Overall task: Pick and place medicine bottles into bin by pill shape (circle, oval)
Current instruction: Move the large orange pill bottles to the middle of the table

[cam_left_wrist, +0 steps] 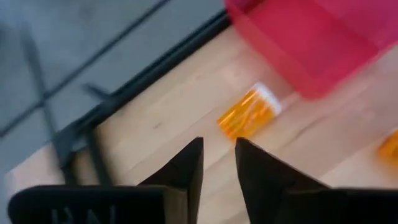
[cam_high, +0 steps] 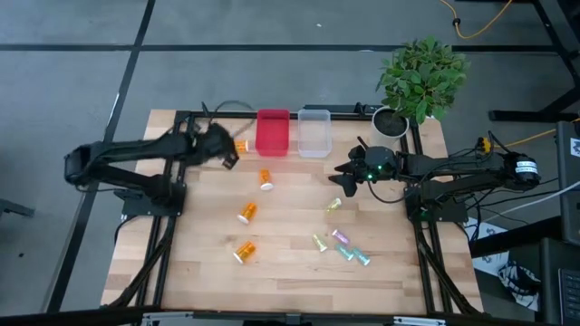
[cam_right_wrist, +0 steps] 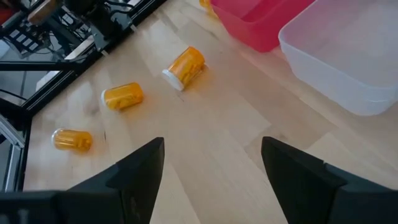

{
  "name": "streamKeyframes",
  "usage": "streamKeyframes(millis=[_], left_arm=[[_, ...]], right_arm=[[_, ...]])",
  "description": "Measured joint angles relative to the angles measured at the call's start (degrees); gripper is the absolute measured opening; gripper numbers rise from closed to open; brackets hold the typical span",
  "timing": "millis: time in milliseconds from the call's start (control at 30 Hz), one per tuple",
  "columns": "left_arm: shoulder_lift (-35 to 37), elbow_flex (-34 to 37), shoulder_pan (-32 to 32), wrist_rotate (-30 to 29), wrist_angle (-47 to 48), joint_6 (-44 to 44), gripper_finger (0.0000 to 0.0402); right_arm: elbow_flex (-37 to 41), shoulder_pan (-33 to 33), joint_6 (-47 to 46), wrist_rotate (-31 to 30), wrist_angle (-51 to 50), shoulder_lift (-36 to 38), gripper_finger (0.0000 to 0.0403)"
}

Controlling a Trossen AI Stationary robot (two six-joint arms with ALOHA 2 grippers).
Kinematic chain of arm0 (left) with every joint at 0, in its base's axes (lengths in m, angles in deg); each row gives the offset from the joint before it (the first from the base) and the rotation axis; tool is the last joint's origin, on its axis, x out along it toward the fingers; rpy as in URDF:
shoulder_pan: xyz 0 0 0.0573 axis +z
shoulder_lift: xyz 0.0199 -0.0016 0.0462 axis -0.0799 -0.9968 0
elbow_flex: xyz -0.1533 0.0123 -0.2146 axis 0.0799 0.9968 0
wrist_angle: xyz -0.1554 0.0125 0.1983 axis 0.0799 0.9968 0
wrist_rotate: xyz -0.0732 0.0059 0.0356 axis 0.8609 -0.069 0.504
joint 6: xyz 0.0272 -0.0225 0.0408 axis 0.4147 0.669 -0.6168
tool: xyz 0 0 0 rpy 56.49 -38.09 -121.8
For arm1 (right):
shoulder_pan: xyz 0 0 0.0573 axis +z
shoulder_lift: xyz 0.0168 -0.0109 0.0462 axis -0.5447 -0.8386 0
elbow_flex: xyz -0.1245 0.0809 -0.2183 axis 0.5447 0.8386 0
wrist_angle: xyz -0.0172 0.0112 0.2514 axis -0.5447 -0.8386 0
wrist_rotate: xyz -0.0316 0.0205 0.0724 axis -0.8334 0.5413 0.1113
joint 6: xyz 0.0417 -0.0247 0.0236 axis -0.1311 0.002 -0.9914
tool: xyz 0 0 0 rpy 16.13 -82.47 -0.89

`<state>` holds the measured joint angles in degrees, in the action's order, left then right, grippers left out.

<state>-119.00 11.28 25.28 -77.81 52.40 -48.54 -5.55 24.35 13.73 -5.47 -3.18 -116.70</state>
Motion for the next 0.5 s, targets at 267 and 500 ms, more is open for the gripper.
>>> streamKeyframes(millis=[267,500], left_arm=[[-10.76,-0.04,21.45,14.54,-11.46,-12.69,0.0087],[-21.85,0.00,24.63,20.92,-20.14,-15.26,0.0085]], right_arm=[[0.00,0.00,0.43,0.02,-0.26,0.00,0.0271],[0.00,0.01,1.78,0.01,-0.25,0.00,0.0271]])
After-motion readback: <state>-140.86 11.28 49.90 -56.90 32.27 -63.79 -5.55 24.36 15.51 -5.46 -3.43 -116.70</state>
